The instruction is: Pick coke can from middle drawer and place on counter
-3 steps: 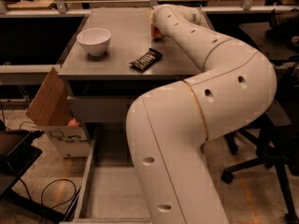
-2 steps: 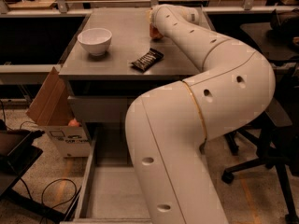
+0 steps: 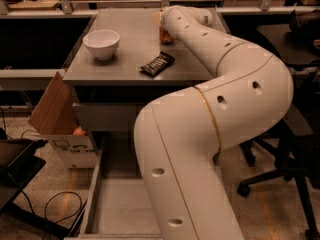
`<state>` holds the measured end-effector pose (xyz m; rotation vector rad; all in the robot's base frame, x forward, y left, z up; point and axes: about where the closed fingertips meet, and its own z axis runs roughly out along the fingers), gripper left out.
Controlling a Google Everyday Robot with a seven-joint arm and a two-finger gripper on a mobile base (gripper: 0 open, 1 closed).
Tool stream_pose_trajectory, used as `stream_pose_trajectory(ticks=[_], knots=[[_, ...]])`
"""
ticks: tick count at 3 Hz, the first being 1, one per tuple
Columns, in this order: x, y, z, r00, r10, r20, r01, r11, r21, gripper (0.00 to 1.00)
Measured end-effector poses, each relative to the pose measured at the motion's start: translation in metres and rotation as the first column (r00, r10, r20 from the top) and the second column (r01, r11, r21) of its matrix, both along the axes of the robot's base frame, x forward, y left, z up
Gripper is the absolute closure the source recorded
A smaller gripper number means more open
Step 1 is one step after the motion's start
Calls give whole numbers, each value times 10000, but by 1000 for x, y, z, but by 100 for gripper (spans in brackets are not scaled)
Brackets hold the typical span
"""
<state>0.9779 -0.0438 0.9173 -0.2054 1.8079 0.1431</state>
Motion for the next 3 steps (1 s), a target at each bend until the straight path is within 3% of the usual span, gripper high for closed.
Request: stream_pose_trajectory(ticks=[1,3], knots=[[0,1,-2,10000,13,-18,-13,10000,-2,0],[-1,-4,9,10000,-68,-69,66,9998,-188,0]])
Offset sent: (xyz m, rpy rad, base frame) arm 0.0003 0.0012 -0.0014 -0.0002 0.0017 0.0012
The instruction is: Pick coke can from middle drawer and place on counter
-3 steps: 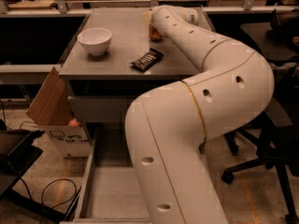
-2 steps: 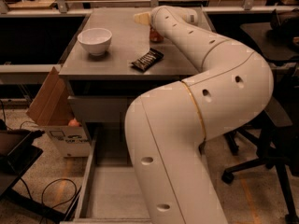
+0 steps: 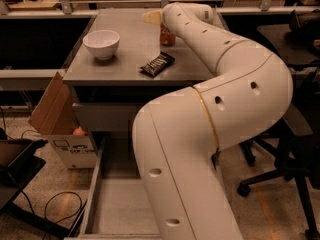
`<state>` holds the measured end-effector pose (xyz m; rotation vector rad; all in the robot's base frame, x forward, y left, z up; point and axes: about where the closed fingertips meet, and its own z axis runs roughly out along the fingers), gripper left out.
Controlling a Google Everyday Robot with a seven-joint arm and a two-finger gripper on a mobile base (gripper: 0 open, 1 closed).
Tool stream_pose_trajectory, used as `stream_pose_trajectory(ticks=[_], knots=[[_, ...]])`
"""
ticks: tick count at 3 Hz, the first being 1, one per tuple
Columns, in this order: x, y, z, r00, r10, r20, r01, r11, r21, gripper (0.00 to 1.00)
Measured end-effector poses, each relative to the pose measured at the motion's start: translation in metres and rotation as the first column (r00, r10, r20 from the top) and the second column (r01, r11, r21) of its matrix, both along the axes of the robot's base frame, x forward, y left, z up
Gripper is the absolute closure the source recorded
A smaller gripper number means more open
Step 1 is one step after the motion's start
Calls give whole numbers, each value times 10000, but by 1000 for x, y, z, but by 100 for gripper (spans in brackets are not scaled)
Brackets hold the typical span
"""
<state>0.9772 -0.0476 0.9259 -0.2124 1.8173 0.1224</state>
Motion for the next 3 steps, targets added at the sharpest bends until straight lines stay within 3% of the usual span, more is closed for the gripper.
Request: stream_pose_trajectory(ticks=[2,3], knots=[[-42,-50,121,9982,601,-20,-600,9929,-1030,0],[-90,-82,165,9925,1149,-409,-1188,9868,-1099,0]])
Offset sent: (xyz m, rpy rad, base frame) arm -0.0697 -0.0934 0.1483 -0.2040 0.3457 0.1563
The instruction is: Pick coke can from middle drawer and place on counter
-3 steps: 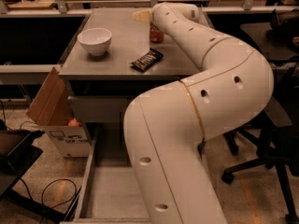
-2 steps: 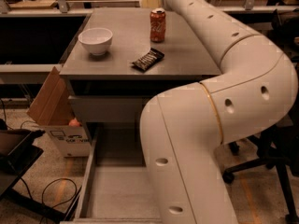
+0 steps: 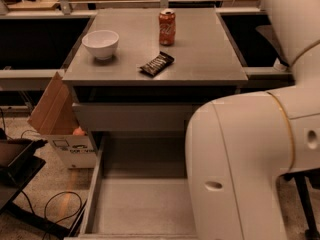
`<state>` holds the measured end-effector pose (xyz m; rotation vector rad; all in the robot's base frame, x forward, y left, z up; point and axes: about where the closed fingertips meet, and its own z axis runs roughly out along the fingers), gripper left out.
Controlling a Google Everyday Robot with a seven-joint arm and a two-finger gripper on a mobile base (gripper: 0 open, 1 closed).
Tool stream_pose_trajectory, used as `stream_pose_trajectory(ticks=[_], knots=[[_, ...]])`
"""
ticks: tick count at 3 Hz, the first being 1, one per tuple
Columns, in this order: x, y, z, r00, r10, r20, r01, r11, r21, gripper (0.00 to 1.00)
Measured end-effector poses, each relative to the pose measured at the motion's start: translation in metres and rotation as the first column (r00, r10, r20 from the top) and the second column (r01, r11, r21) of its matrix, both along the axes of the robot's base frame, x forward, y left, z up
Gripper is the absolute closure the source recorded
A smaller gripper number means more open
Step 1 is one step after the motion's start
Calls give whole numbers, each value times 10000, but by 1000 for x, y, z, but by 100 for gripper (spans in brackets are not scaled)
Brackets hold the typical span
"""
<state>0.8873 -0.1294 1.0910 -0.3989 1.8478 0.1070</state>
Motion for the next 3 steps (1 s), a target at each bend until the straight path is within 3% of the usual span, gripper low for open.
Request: stream_pose_trajectory(ticks=[1,2,3], knots=[[-74,-43,26,9917,167,-1278,-185,9997,-133,0],[-127,-77,7,9540,-184,-2993,219,9997,83,0],[-165,-108,-16,9082,-620,-4140,872,9953,423,0]])
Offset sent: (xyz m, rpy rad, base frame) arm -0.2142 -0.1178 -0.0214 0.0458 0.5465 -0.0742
